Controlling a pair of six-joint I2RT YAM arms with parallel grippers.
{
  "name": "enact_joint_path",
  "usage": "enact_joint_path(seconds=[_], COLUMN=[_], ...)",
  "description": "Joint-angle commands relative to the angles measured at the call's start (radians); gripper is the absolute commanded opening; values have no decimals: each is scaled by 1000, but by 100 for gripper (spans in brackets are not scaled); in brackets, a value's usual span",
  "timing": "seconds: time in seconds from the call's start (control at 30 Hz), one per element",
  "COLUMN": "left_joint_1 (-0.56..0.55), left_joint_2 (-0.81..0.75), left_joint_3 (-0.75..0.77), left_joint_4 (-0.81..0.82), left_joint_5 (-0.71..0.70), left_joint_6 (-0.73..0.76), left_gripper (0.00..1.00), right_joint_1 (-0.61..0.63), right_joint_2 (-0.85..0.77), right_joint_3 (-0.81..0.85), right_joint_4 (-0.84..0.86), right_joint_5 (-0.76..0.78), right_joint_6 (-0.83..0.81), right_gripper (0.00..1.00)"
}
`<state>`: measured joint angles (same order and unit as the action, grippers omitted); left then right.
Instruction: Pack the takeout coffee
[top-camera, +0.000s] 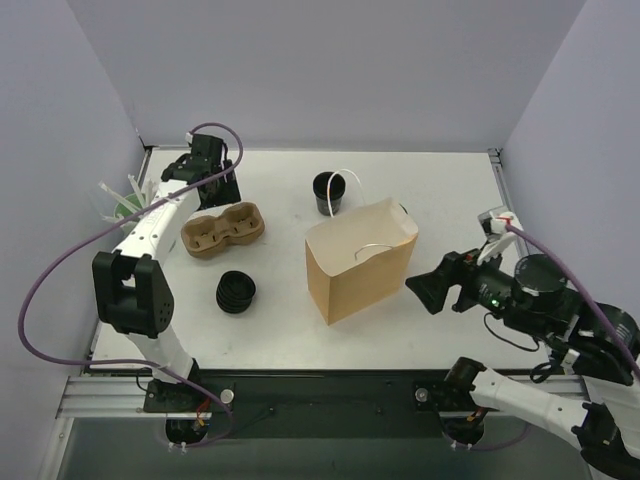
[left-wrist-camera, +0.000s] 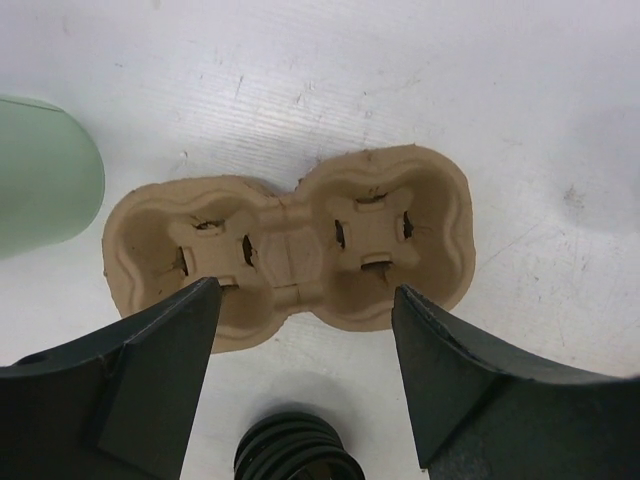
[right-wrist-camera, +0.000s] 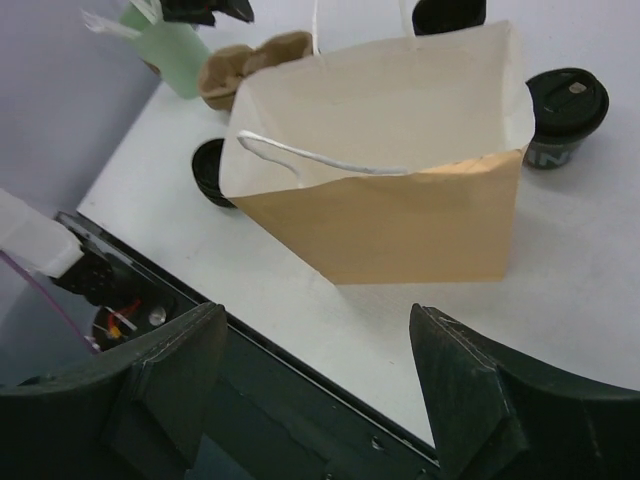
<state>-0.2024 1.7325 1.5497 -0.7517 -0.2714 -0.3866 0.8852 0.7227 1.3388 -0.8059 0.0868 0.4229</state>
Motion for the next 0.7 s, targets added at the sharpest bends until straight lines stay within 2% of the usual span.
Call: enact_joint_path(seconds=[0.0, 0.27, 0.67], left_joint_1=[17, 21, 23], left_joint_2=[24, 67, 114], left_joint_3=[81, -23, -89], left_joint_4=[-1, 63, 112], left_joint_5=[31, 29, 9], left_joint_6=[-15, -106, -118], left_gripper=[80, 79, 74], right_joint_1=[9, 8, 9], right_joint_2=[-43, -25, 46], right_joint_3=[82, 140, 180], right_joint_4=[-2, -133, -162], right_joint_5=[11, 133, 166], right_joint_6=[94, 243, 258], right_gripper=[75, 72, 72])
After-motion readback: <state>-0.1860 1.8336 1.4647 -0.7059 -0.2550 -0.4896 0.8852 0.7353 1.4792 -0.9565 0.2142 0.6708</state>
